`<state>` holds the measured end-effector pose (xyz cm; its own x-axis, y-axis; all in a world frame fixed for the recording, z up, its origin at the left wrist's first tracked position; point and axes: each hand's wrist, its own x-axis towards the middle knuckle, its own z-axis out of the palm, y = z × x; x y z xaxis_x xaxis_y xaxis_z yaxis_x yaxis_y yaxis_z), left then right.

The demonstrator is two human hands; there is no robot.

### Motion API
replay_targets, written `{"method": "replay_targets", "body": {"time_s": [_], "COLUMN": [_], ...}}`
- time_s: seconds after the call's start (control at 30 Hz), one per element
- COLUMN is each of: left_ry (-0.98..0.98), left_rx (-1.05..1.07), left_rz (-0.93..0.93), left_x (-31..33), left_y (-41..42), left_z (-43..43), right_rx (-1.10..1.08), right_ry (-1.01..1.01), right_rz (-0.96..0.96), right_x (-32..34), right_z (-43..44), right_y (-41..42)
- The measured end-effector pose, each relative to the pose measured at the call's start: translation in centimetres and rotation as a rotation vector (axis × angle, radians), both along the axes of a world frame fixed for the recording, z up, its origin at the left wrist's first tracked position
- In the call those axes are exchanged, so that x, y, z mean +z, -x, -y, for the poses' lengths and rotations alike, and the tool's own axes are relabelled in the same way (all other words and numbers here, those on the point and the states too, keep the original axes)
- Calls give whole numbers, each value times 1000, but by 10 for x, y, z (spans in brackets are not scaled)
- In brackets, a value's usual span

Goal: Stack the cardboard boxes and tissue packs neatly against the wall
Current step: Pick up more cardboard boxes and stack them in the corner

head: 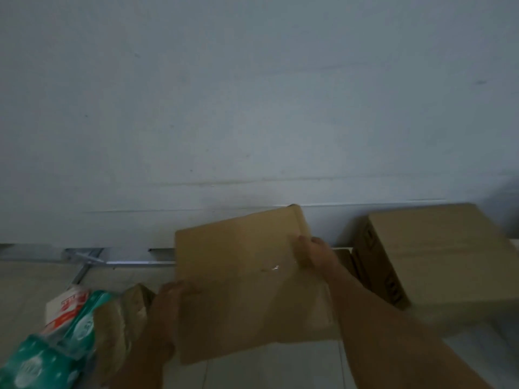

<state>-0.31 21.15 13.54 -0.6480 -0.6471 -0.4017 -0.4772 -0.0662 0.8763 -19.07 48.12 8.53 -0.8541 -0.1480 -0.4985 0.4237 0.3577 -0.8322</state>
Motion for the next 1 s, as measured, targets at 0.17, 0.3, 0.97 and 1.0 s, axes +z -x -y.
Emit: {"method": "replay_targets", "body": {"time_s": [0.17,0.3,0.97,1.0], "left_ry": [8,-45,-23,-37], "left_rx": [-174,-252,-374,-374], "left_rz": [31,12,53,50], "left_x": [-39,-73,-182,-184], "left_y": [92,131,193,192], "left_z": [-53,-88,-92,-91], "right_rx": [-291,-394,65,72], "right_ry": [-131,-175,-847,-874], "right_rz": [-56,-94,-197,-212], "right_x": [-1,-32,-140,-143], "right_z": [-85,-128,-101,-101], "right_y": [19,26,49,48]}}
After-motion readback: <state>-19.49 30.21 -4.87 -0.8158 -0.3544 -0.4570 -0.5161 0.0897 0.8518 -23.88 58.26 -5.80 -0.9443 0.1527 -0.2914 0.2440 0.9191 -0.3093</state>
